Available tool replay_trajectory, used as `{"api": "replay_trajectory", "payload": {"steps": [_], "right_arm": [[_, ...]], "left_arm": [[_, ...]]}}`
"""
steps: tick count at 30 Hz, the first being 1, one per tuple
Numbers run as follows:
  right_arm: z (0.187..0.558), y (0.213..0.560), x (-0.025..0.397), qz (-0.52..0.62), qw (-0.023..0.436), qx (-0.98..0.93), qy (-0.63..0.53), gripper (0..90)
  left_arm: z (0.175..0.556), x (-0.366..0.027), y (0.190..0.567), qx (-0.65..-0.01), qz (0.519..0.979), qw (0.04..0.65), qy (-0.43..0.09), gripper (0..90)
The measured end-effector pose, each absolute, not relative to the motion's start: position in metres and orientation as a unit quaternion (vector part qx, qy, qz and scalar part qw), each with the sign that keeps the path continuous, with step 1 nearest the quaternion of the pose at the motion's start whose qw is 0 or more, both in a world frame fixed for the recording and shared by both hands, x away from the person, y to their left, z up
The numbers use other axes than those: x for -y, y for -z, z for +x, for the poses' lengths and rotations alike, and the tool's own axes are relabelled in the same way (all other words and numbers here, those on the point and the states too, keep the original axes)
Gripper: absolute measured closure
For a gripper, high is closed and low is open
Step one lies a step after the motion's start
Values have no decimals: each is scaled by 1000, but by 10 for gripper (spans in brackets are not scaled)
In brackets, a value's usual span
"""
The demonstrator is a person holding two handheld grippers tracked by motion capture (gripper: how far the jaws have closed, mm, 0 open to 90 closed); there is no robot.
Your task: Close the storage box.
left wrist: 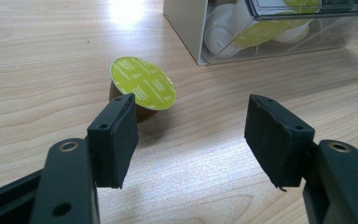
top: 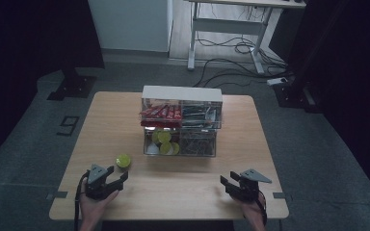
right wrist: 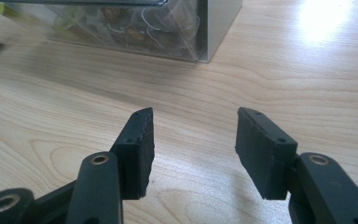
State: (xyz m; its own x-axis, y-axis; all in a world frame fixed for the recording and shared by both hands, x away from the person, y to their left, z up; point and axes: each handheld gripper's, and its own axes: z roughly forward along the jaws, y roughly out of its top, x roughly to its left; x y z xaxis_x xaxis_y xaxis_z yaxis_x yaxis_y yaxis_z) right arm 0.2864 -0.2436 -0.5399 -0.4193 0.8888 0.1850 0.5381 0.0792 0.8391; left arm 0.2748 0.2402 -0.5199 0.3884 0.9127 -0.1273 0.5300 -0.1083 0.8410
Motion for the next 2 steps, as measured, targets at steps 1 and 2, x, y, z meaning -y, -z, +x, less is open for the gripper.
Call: {"api": "replay_trajectory", "payload": {"steps": [1, 2], "right_arm": [[287, 540, 244, 503, 193, -709, -454, 463], [287, 540, 244, 504, 194, -710, -452, 461]], "left_arm": [[275, -240, 520, -508, 711, 434, -220, 353], [275, -241, 520, -508, 711, 434, -220, 353]]}}
